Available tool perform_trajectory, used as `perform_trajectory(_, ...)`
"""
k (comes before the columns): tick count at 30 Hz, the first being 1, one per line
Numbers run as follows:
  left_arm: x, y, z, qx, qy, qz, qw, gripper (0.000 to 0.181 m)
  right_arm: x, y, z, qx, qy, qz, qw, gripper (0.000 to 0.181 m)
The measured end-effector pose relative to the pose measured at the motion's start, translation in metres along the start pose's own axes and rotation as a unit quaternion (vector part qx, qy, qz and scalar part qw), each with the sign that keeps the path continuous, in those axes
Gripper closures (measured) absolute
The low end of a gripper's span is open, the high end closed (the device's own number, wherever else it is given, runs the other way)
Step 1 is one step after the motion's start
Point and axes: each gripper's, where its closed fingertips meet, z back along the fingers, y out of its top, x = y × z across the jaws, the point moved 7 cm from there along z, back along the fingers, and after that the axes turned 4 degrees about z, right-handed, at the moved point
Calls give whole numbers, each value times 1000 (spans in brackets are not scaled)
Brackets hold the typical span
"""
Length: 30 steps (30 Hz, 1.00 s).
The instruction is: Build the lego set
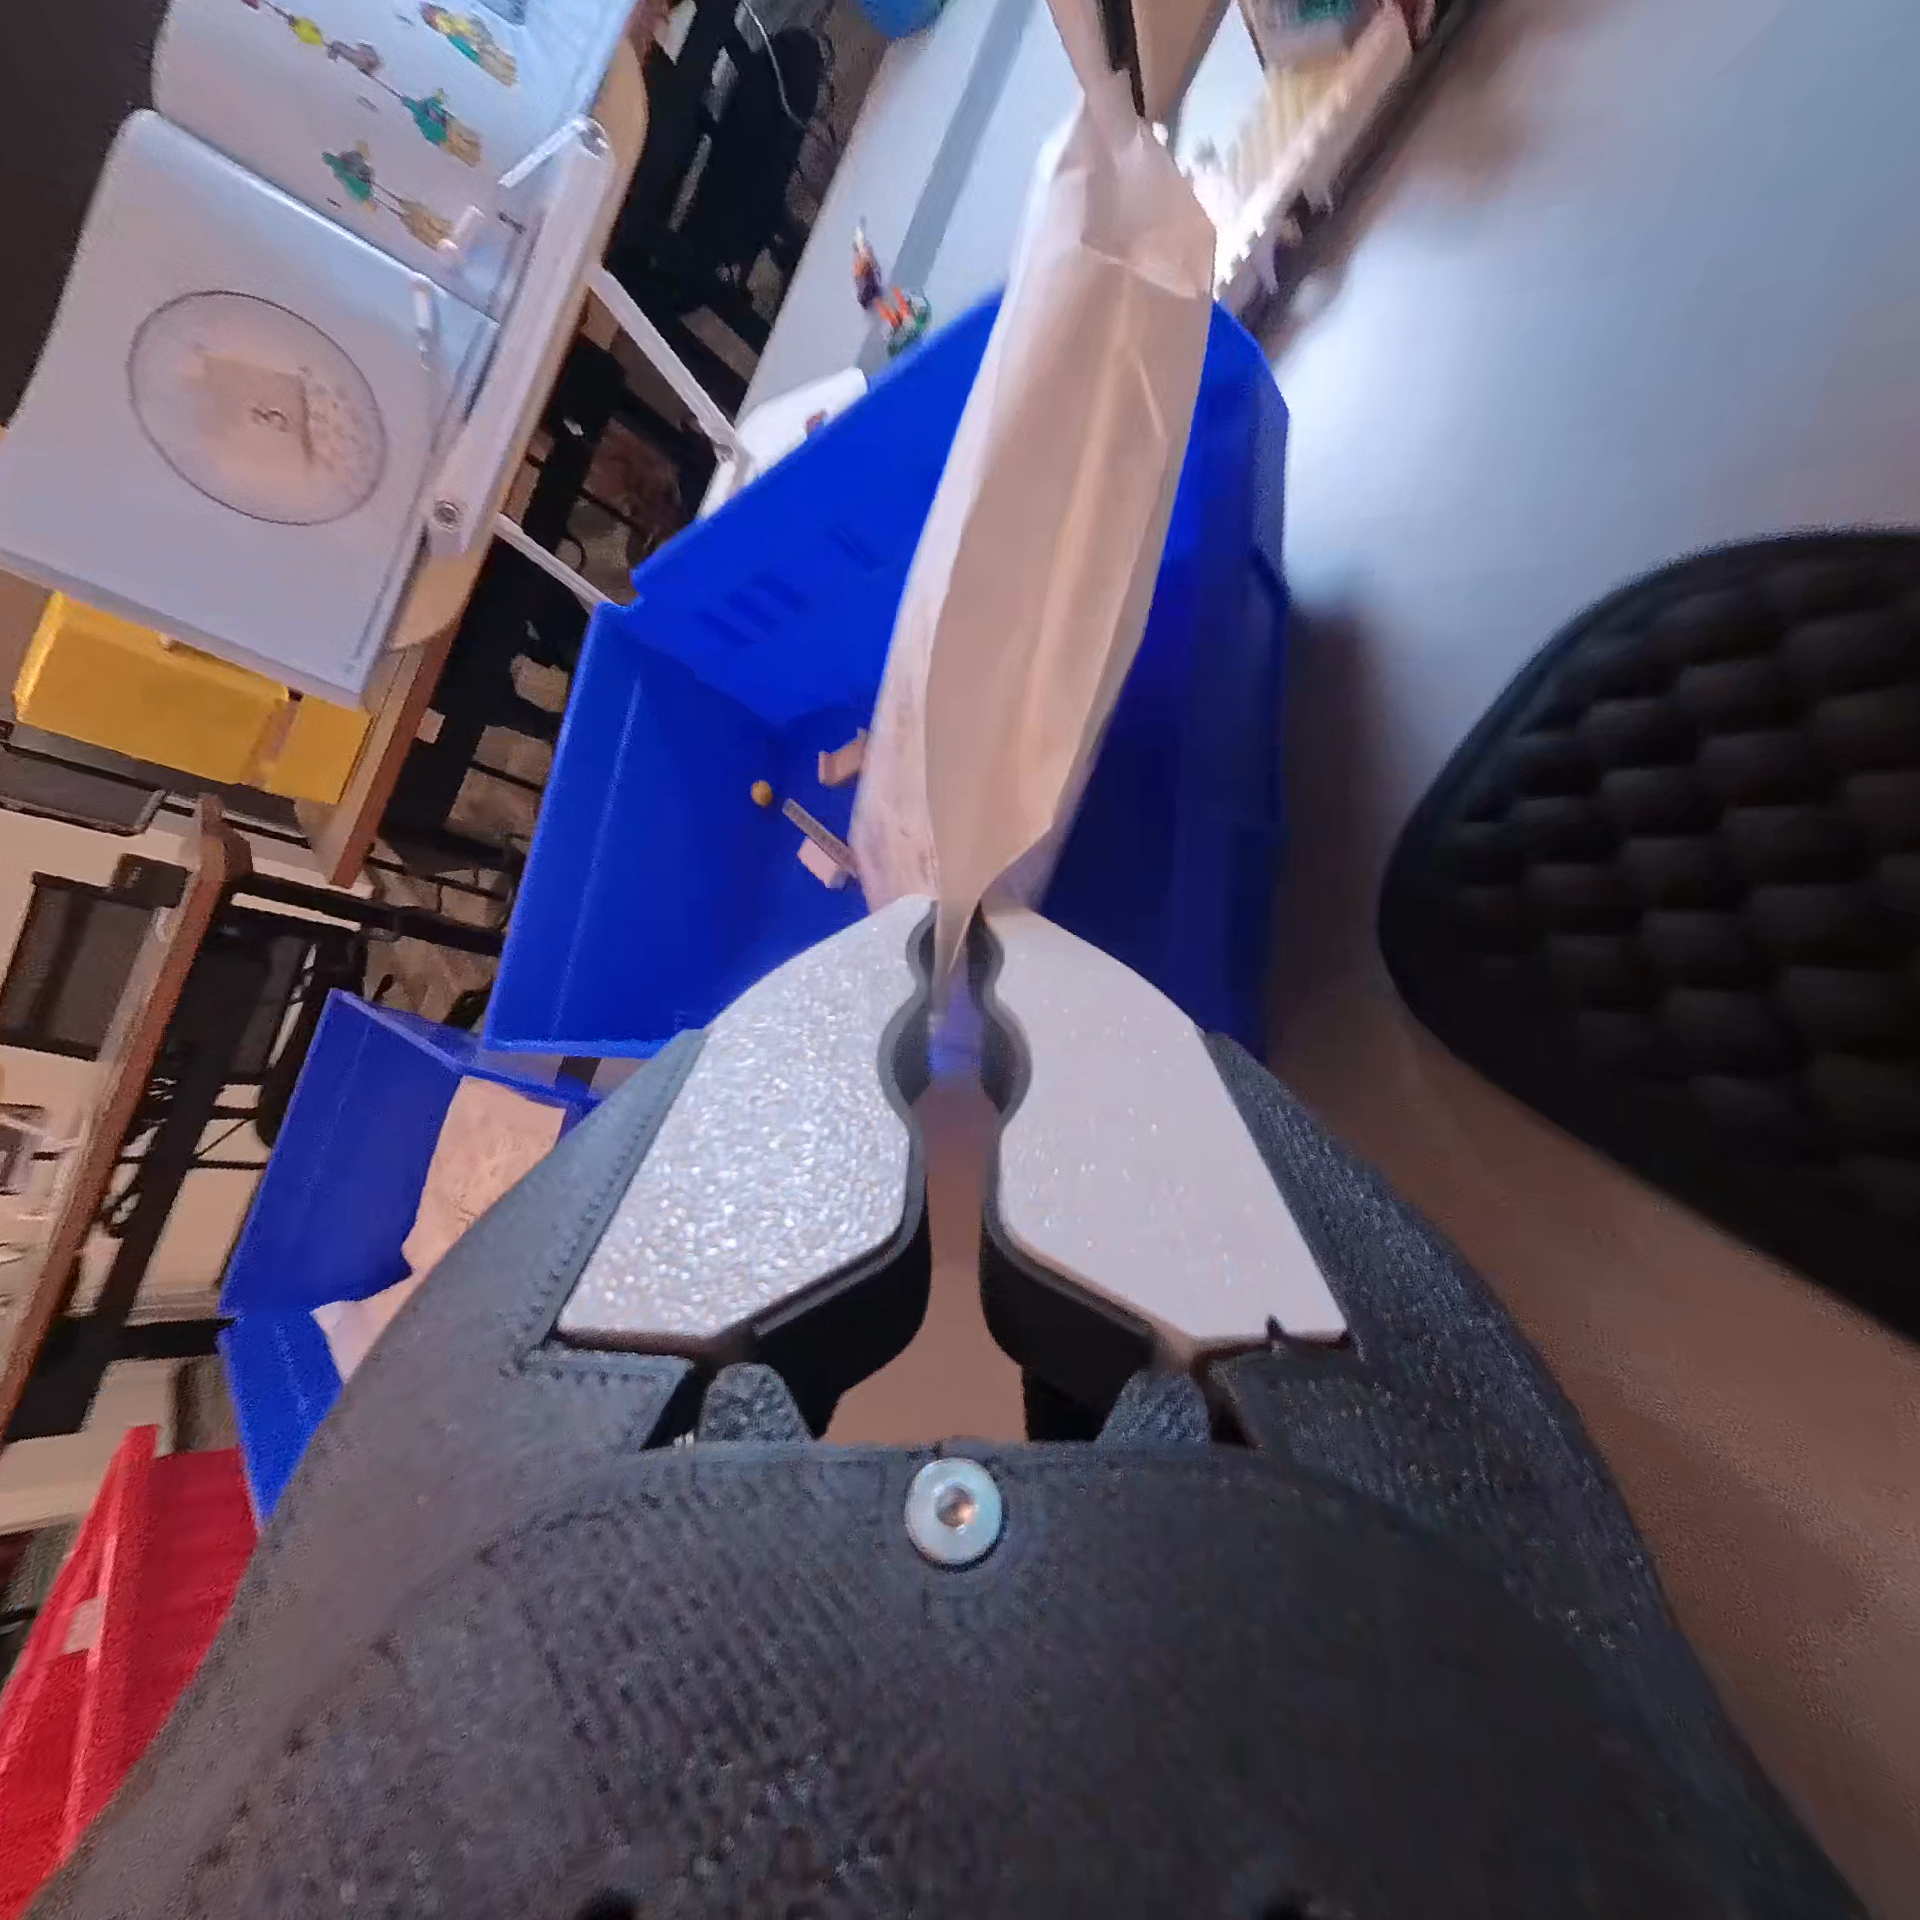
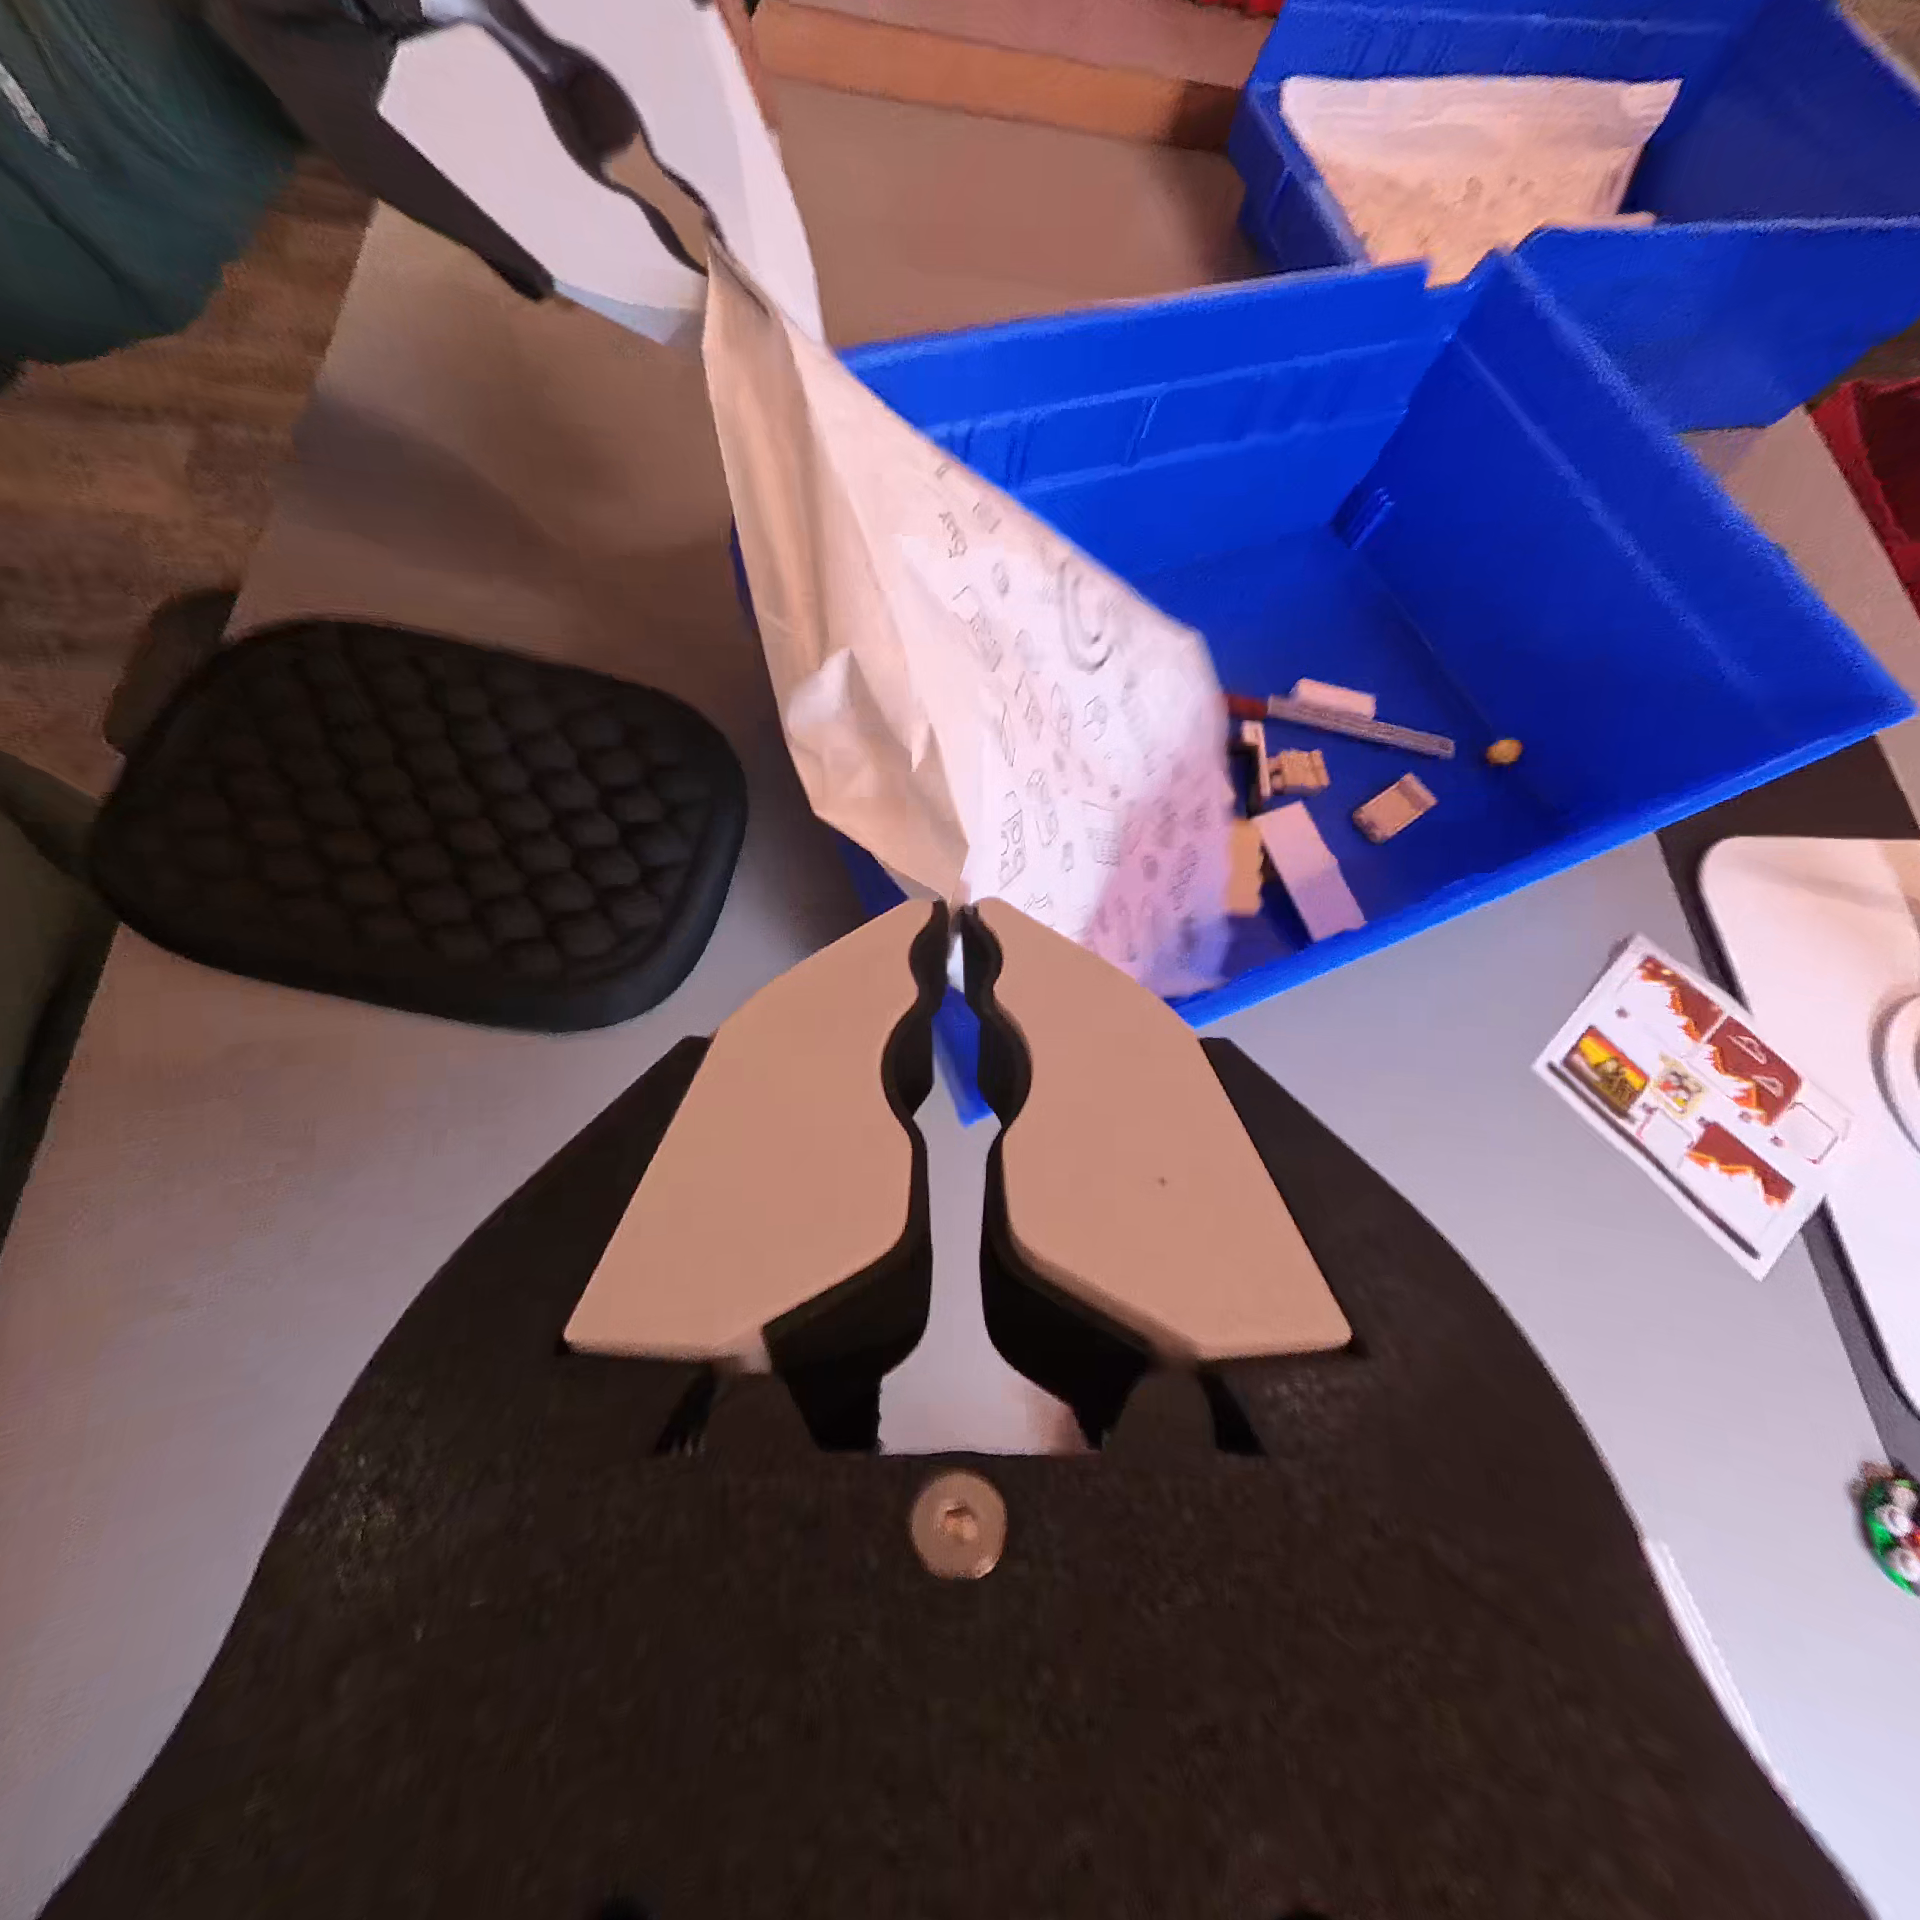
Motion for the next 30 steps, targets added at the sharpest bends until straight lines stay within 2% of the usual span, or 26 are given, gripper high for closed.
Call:
perform_trajectory(1, -10, 4, 2, 17, -6, 22, 1000, 181, 7, 6, 4, 13, 1, -12, 1000, 179)
perform_trajectory(6, -64, 12, 2, 97, -44, 156, 982, 181, 45, 35, 17, 72, -9, -43, 996, 175)
perform_trajectory(11, -93, -1, -7, 161, -101, 267, 945, 181, 68, 31, 8, 102, 4, -57, 993, 150)
perform_trajectory(13, -98, -7, -10, 184, -120, 301, 928, 181, 76, 25, 2, 108, 16, -58, 992, 146)
perform_trajectory(15, -103, -15, -15, 194, -123, 324, 918, 181, 80, 22, -5, 120, 38, -58, 990, 153)
perform_trajectory(17, -104, -19, -20, 194, -135, 338, 911, 181, 84, 23, -10, 121, 31, -52, 991, 181)
perform_trajectory(19, -105, -22, -22, 201, -134, 350, 905, 179, 91, 23, -15, 109, 11, -56, 992, 181)
perform_trajectory(22, -108, -26, -19, 212, -137, 355, 900, 159, 99, 23, -13, 134, 36, -94, 986, 181)
perform_trajectory(25, -106, -33, -25, 198, -145, 360, 900, 157, 108, 19, -12, 160, 54, -132, 977, 181)
perform_trajectory(26, -105, -34, -27, 195, -148, 362, 900, 158, 109, 17, -13, 162, 54, -139, 976, 181)
perform_trajectory(28, -103, -35, -32, 187, -144, 355, 904, 181, 112, 13, -15, 164, 50, -150, 974, 181)
perform_trajectory(30, -101, -33, -34, 184, -146, 354, 905, 181, 113, 12, -16, 168, 48, -163, 971, 181)
